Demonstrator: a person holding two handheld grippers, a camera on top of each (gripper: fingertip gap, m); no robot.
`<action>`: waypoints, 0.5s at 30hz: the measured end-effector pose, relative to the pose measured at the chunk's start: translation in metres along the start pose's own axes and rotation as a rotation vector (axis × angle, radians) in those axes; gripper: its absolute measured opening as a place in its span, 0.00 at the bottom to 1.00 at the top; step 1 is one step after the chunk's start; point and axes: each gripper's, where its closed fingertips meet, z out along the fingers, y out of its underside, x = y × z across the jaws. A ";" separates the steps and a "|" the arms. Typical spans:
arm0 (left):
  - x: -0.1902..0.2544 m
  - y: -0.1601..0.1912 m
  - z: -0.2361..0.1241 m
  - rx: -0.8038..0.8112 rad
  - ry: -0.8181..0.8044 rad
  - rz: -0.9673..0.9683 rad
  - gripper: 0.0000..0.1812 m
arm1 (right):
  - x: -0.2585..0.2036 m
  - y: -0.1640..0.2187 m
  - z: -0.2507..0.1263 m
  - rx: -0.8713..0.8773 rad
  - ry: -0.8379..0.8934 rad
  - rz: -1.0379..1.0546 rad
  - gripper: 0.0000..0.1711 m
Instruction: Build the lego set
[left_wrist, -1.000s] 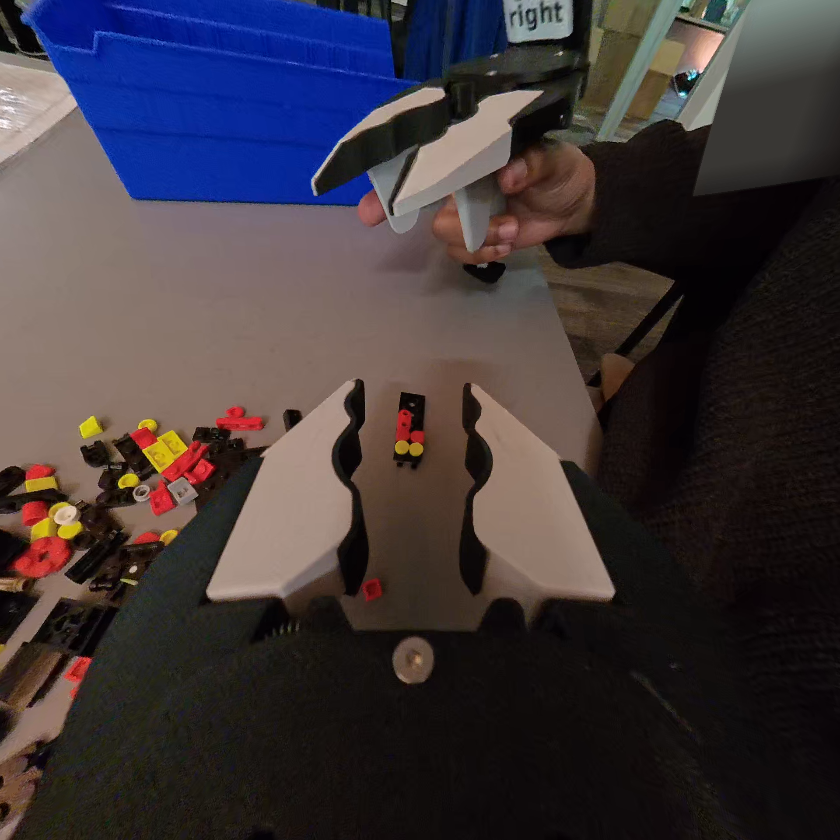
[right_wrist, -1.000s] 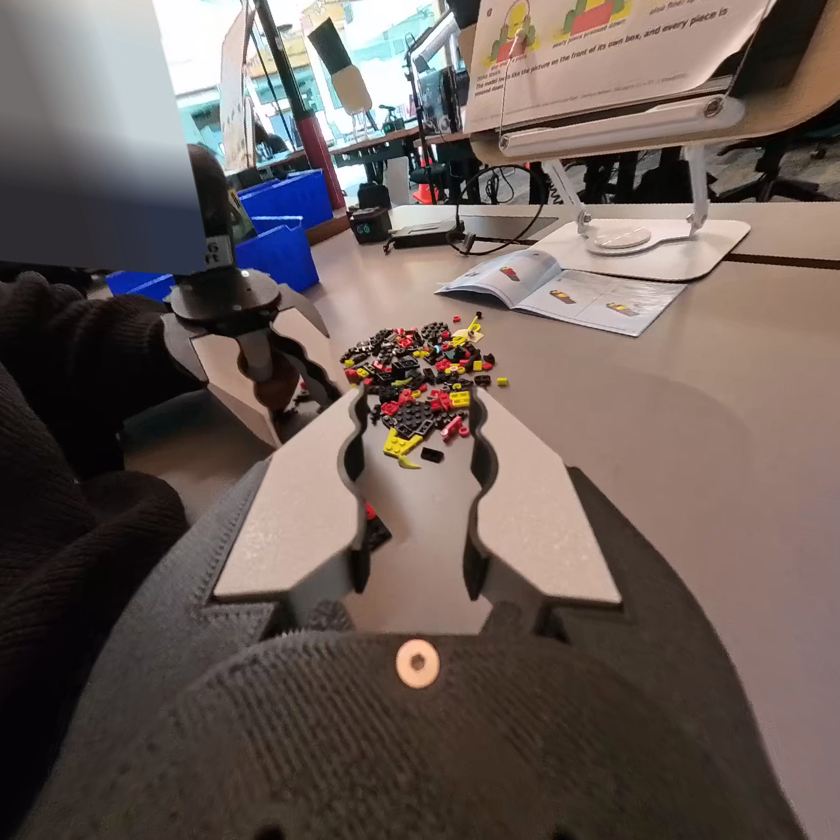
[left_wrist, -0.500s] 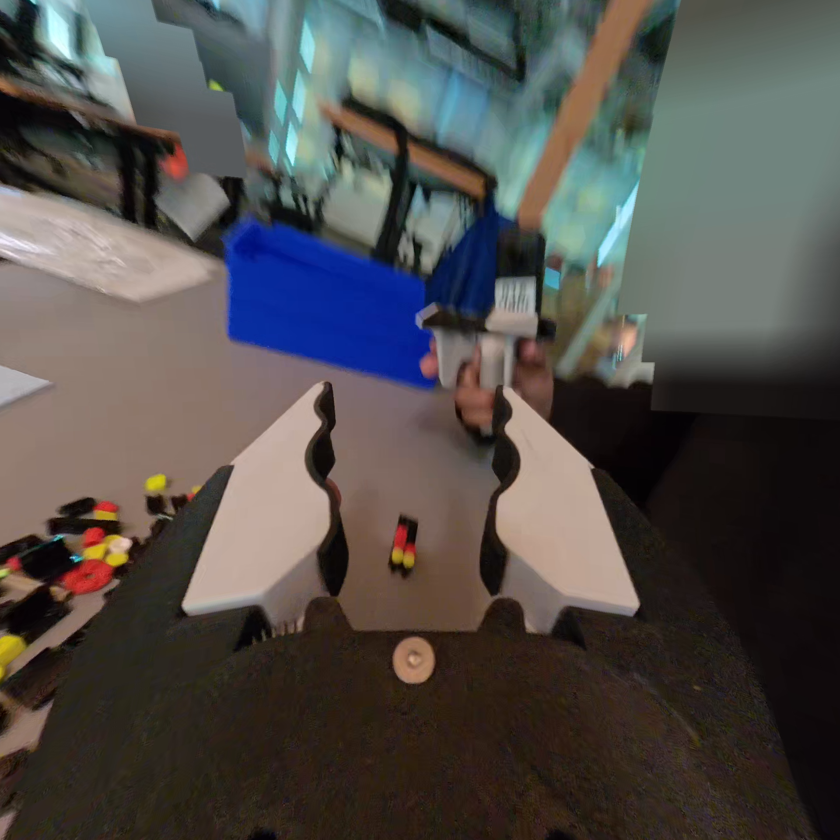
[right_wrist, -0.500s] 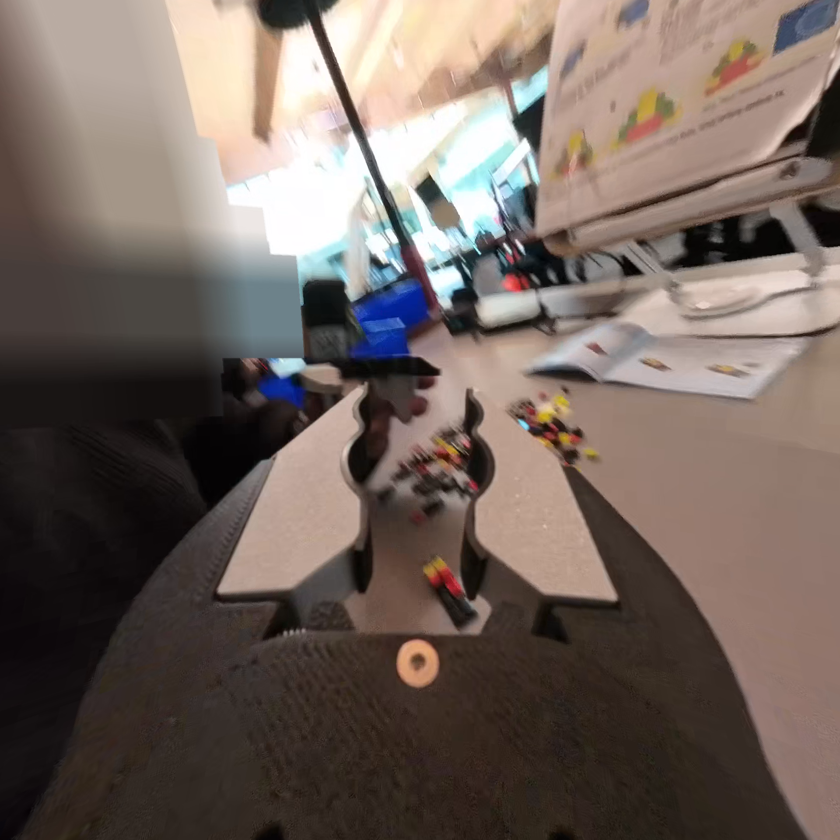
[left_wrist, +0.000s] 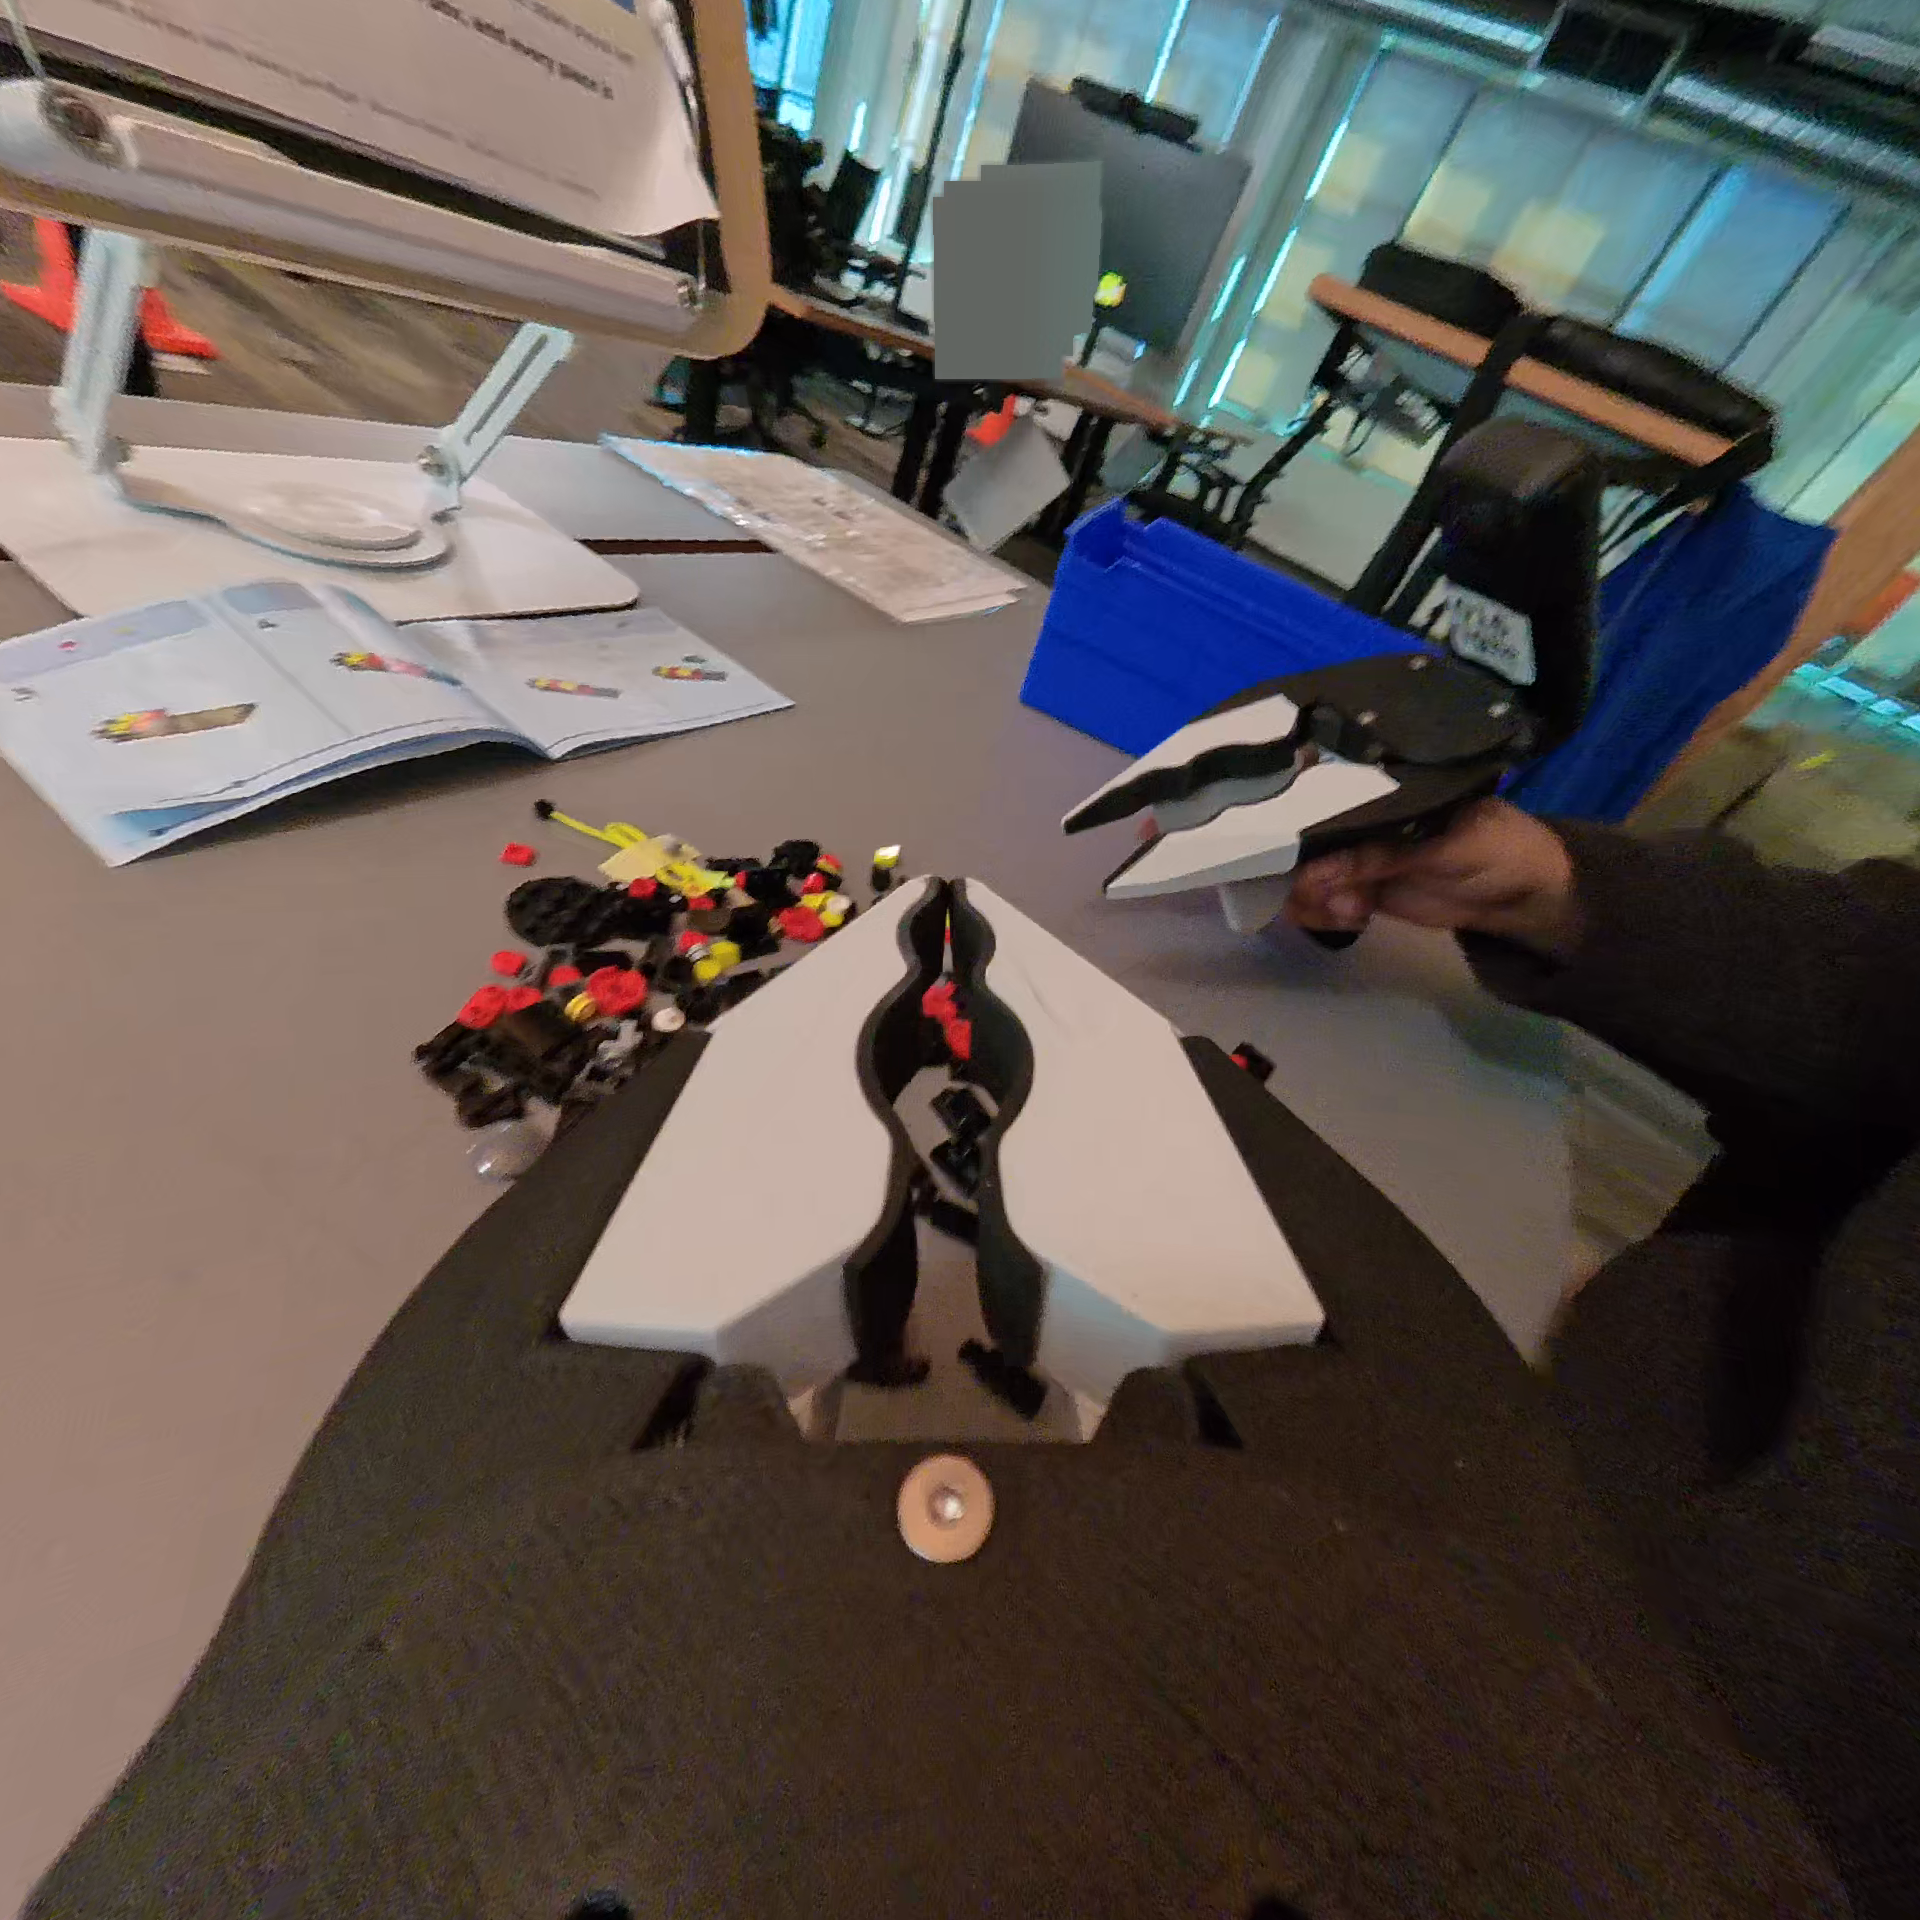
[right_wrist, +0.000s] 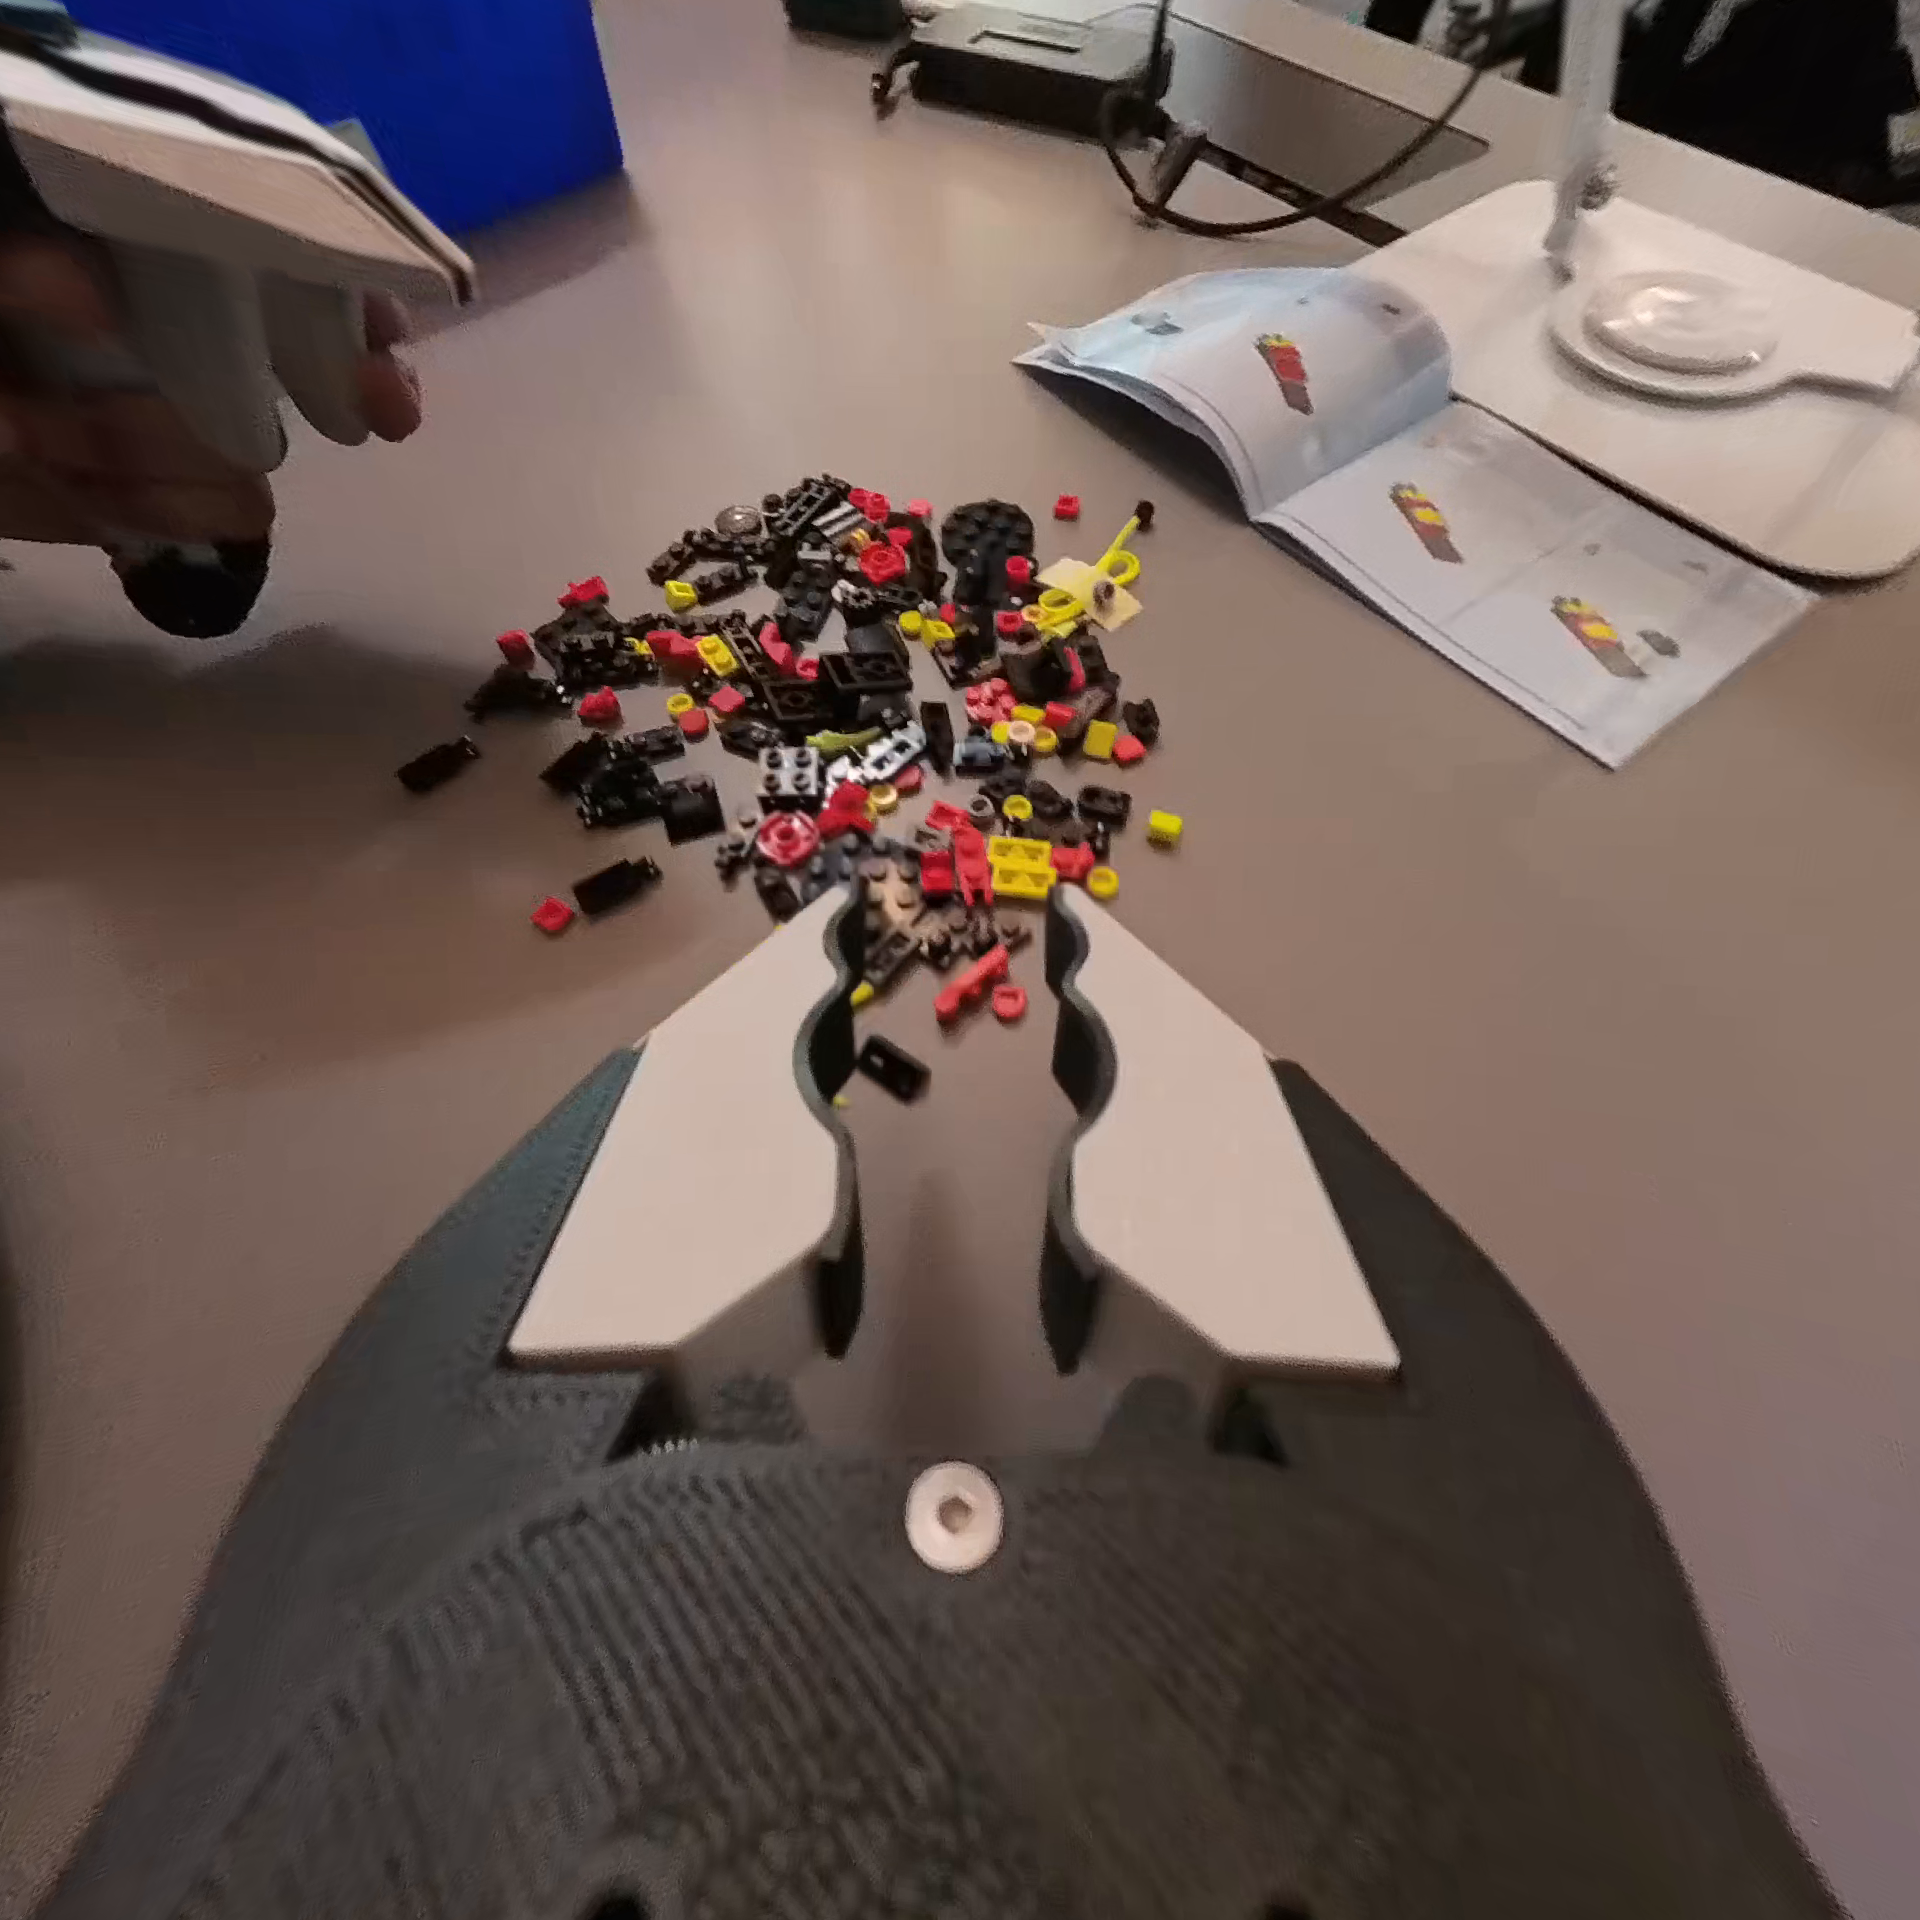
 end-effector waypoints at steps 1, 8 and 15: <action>-0.002 0.002 -0.004 -0.009 -0.019 0.020 0.00 | -0.003 -0.003 0.004 0.005 -0.013 -0.014 0.19; -0.008 0.012 -0.011 -0.061 -0.072 0.054 0.00 | -0.019 -0.002 0.021 -0.022 -0.074 -0.046 0.18; -0.031 0.018 -0.003 -0.118 -0.166 0.061 0.00 | -0.032 0.002 0.014 -0.026 -0.151 0.026 0.09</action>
